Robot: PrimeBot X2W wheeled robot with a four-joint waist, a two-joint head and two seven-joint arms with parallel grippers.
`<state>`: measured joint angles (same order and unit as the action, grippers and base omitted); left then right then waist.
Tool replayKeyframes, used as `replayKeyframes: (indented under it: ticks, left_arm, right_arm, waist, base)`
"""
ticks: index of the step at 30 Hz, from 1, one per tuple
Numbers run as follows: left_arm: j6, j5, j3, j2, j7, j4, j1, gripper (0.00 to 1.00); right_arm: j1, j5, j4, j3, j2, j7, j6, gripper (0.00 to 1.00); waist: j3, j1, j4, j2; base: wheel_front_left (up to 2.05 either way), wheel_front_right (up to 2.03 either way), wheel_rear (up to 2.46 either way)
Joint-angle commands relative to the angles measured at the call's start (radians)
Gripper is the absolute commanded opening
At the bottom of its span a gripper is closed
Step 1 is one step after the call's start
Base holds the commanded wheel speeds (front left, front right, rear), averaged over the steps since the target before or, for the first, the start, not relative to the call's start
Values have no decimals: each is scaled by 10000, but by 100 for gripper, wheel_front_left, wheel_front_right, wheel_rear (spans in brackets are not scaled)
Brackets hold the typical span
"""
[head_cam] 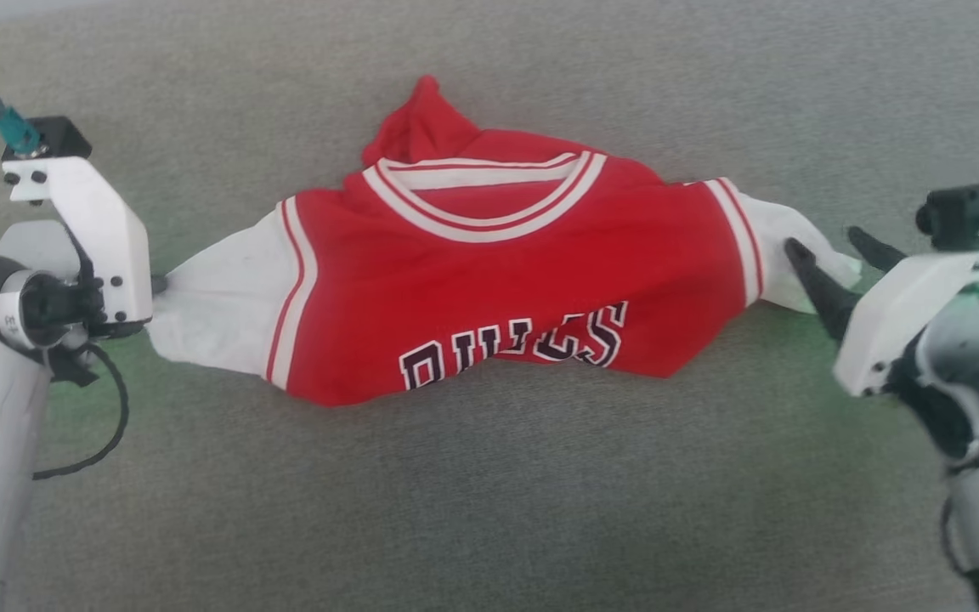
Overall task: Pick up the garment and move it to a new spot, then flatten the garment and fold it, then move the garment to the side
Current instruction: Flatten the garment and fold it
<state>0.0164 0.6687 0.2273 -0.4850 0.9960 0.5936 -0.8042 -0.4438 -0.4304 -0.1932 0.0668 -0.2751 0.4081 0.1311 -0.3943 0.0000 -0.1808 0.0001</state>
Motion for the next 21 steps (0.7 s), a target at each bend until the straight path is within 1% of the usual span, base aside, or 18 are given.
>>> replayKeyframes:
  ticks: [1, 5, 8, 12, 13, 14, 16, 21]
  left_arm:
    - [-51, -39, 219, 236, -169, 465, 305, 0]
    - [-194, -13, 221, 306, -436, 647, 129, 0]
    - [-278, 10, 235, 372, -597, 795, 14, 0]
    - [-365, 80, 229, 510, -844, 970, -138, 0]
    - [-406, 106, 215, 541, -926, 1025, -172, 0]
    - [-435, 105, 225, 570, -989, 1096, -206, 0]
    - [-502, 129, 221, 650, -1188, 1205, -250, 0]
    - [-545, 44, 164, 616, -1673, 1351, -581, 0]
  right_arm:
    - [-263, -213, -128, -12, -238, 609, -3, 100]
    - [-515, -602, -495, -122, -631, 2212, -3, 100]
    - [-636, -705, -678, -78, -675, 3246, -3, 100]
    - [-798, -862, -1178, 120, -501, 3878, -2, 100]
    - [-846, -821, -1314, 269, -511, 3970, -2, 96]
    - [-897, -852, -1439, 407, -472, 4025, -2, 0]
    - [-1025, -933, -1599, 647, -464, 4067, 0, 0]
    - [-1602, -1039, -1729, 410, -578, 3825, -3, 0]
  waist:
    - [-113, 0, 155, -1]
    - [-268, 0, 387, -1]
    - [-389, 0, 543, -1]
    - [-551, 0, 714, -1]
    - [-579, 0, 751, -1]
    - [-596, 0, 779, -1]
    - [-606, 0, 852, -1]
    - [-349, 0, 1008, -1]
  base:
    - [0, 0, 0]
    - [0, 0, 0]
    - [0, 0, 0]
    - [0, 0, 0]
    - [0, 0, 0]
    - [0, 0, 0]
    - [0, 0, 0]
    - [0, 0, 0]
